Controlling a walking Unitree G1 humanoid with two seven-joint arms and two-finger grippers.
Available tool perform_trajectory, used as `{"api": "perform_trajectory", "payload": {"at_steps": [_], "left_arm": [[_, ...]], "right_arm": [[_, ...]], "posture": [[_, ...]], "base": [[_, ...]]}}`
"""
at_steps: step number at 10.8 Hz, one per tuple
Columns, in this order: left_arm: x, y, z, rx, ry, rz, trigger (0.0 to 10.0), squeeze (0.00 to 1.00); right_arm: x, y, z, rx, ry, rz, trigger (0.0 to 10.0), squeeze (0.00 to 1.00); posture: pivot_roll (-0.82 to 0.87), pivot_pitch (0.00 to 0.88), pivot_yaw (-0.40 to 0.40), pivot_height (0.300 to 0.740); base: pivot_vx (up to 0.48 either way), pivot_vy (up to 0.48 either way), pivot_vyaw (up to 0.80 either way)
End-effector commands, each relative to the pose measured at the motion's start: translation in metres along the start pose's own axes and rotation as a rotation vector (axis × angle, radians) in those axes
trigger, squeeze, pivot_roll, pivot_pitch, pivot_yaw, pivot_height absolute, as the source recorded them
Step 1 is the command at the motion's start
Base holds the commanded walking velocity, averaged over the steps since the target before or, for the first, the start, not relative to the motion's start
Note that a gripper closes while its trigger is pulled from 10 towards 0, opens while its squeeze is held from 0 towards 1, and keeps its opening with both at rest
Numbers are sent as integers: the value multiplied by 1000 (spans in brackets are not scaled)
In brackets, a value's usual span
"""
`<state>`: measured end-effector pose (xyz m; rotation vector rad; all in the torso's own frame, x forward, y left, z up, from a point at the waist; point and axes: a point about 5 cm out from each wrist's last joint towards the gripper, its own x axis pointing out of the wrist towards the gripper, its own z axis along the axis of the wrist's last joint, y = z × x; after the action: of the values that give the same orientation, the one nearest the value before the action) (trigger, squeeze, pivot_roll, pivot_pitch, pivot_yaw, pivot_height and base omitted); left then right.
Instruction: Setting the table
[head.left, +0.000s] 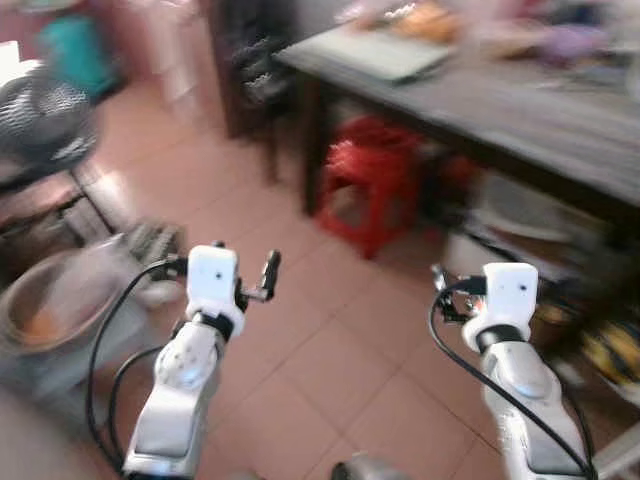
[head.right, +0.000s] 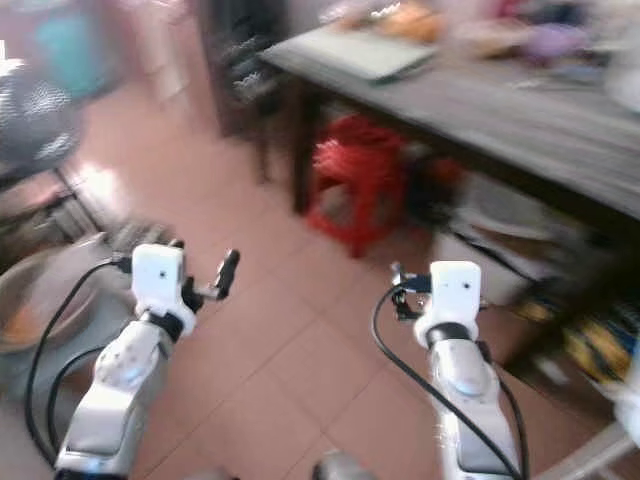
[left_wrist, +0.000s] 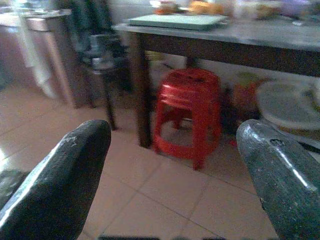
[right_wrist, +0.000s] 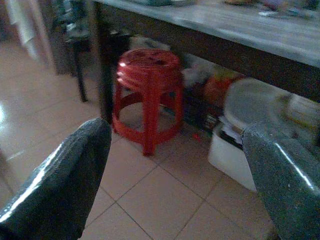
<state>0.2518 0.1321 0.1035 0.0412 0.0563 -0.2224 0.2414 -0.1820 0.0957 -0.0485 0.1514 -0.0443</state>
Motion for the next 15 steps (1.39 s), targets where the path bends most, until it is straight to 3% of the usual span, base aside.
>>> {"api": "perform_trajectory", "payload": {"at_steps": [1, 5, 10, 14, 15], "left_arm": [[-2, 0, 1, -1, -4, -9, 10000, 0], [-2, -2, 2, -30, -21, -45, 10000, 0], [-3, -7, 3, -30, -31, -79, 10000, 0], [-1, -2, -1, -29, -9, -11, 10000, 0], [0, -2, -1, -20, -16, -11, 10000, 0]], "right_arm": [[1, 4, 5, -3, -19, 14, 10000, 0], [0, 7, 16, -47, -78, 21, 10000, 0], [-3, 5, 14, -48, -73, 13, 10000, 0], [-7, 9, 17, -34, -105, 44, 10000, 0], [-6, 3, 14, -30, -87, -10, 10000, 0]], "posture": [[-7, 0, 0, 740], [-11, 0, -2, 740], [-14, 0, -5, 740], [-10, 0, 0, 740], [-11, 0, 4, 740]], "base": [[0, 0, 0], [60, 0, -200], [419, 0, -480], [188, 0, 0], [0, 0, 0]]}}
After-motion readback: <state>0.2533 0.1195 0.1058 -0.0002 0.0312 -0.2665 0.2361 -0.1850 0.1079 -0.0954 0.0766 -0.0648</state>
